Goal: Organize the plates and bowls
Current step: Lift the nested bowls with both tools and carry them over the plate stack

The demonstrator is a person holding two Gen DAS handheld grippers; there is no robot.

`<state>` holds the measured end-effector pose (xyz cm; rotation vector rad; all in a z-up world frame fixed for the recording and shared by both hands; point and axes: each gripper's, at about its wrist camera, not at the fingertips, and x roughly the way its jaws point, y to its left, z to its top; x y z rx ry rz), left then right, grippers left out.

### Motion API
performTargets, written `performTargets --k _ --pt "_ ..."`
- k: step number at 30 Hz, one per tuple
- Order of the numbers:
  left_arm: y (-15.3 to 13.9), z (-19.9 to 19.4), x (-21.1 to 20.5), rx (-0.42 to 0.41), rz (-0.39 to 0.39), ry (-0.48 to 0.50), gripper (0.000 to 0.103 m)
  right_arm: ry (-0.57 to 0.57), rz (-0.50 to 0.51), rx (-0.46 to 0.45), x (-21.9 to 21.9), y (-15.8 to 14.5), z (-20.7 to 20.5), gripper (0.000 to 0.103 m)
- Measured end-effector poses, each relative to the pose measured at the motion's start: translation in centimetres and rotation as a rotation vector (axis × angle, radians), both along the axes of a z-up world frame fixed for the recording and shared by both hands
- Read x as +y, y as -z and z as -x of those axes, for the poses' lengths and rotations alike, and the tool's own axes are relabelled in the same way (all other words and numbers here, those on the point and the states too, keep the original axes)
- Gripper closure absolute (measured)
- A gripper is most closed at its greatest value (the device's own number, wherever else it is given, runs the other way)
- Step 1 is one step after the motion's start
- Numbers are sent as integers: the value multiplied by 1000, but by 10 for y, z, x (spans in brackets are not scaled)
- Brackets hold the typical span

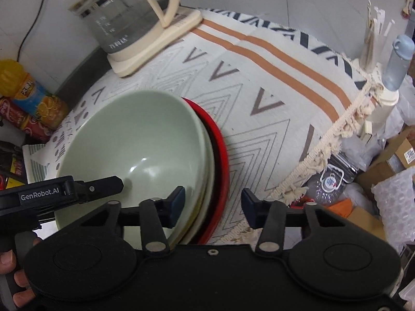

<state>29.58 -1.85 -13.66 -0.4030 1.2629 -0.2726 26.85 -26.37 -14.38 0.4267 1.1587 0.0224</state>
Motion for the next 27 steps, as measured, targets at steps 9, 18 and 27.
performTargets --k 9,18,27 --pt "9 -4 -2 17 41 12 68 -4 -15 -10 1 6 -7 71" --pt "-3 3 4 -3 32 10 69 -18 -14 -54 0 -6 -7 76" --pt "-29 12 16 -60 21 -40 69 -58 -40 -109 6 -21 -8 76"
